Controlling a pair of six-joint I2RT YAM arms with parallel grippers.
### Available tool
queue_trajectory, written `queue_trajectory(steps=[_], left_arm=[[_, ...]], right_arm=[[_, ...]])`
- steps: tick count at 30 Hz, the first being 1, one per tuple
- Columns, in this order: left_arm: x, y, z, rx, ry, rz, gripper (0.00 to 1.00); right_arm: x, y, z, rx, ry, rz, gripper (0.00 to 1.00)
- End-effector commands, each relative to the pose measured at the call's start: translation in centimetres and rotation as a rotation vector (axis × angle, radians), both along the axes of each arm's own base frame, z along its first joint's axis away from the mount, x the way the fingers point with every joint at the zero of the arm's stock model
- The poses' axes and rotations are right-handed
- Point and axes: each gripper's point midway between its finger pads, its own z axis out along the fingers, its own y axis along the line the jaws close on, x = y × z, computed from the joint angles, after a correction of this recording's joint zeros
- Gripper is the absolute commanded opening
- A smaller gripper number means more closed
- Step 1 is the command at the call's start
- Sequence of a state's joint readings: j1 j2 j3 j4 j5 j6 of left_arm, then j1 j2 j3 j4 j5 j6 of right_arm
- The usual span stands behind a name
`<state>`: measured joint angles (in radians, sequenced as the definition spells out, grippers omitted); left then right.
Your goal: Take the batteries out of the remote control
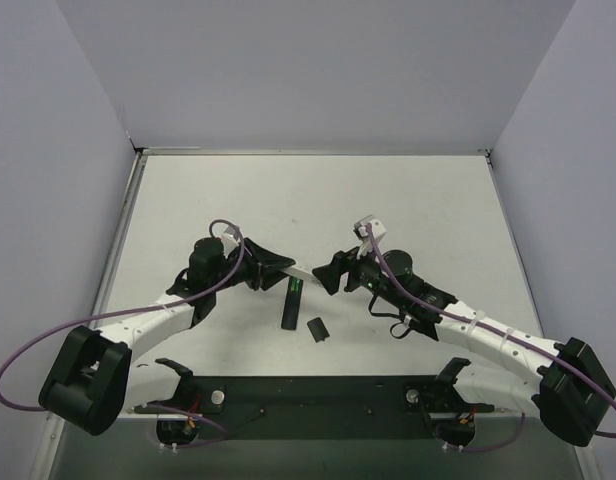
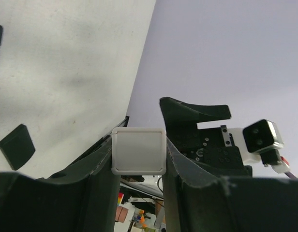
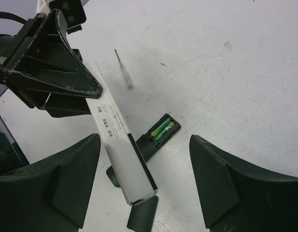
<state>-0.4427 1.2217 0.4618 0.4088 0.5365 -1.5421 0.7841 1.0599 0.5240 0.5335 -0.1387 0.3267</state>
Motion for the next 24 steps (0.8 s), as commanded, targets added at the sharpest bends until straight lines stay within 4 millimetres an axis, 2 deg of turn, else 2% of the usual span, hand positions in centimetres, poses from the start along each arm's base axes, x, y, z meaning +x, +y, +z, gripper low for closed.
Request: queue_trajectory(steps=[1,3,7,12,16,21,24], left_arm=[[0.9,0.5,4.6,-0.094,-0.125,0.066,0.00],[0.9,0.7,4.7,-0.100,-0.133,0.081,0.00],[1.2,1.2,5.4,-0.121,-0.202,0.122,0.00],[1.6,1.9,6.4,-0.130,-0.279,0.173,0.00],[1.5,2.1,7.2,-0.143,-0.319,0.179,0.00],[1.4,2.0,7.4,-0.143,-0.340,0.173,0.00],[1.3,2.1,7.4,-0.146,-0.346,0.176,0.00]], right_arm=[[0.3,1.2,2.8,0.134,-0.018,0.012,0.68],[0.0,1.1,2.2,0.164,0.023,0.003,0.71],[0.0,0.5,3.3,0.337,0.151,-0.092,0.79],[0.9,-0.1,5.2,0.499,0.281,-0.225,0.76],[1.4,0.1,4.6,0.558,0.389,-0.282,0.70],[1.5,1.0,3.5,0.563,0.486,-0.293,0.71],[1.7,1.5,3.4,0.574,0.499,-0.282,0.68]])
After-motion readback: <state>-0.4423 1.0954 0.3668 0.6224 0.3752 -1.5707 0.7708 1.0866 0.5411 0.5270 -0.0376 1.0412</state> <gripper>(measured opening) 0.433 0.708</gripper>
